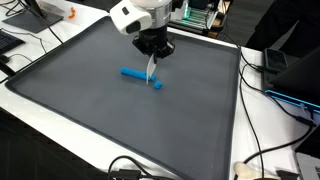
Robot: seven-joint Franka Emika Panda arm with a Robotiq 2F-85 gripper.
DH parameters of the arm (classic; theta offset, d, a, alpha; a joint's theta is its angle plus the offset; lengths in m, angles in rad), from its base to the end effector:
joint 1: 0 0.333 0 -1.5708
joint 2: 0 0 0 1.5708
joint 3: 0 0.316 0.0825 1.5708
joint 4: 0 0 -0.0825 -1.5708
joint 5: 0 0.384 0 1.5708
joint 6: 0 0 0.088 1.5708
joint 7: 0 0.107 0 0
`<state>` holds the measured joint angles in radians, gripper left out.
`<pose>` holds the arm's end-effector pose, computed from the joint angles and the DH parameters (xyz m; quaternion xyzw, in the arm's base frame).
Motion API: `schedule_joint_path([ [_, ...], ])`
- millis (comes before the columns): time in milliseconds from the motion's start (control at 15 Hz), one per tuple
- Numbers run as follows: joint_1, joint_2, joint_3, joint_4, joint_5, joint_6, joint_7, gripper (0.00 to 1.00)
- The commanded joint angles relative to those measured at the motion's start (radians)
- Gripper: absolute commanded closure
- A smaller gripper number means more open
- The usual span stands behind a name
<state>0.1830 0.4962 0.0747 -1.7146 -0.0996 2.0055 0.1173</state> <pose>0.6261 0.1546 0.2866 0.9902 0.0925 -0.0950 0.0431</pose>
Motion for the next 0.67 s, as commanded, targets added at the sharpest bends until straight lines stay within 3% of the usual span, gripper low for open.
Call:
schedule_joint_path([
  [0,-0.019,-0.049,0.0,-0.032,0.007,-0.004,-0.028,0.99],
  [600,-0.049,-0.002,-0.006,0.0,0.002,0.002,-0.077,0.99],
])
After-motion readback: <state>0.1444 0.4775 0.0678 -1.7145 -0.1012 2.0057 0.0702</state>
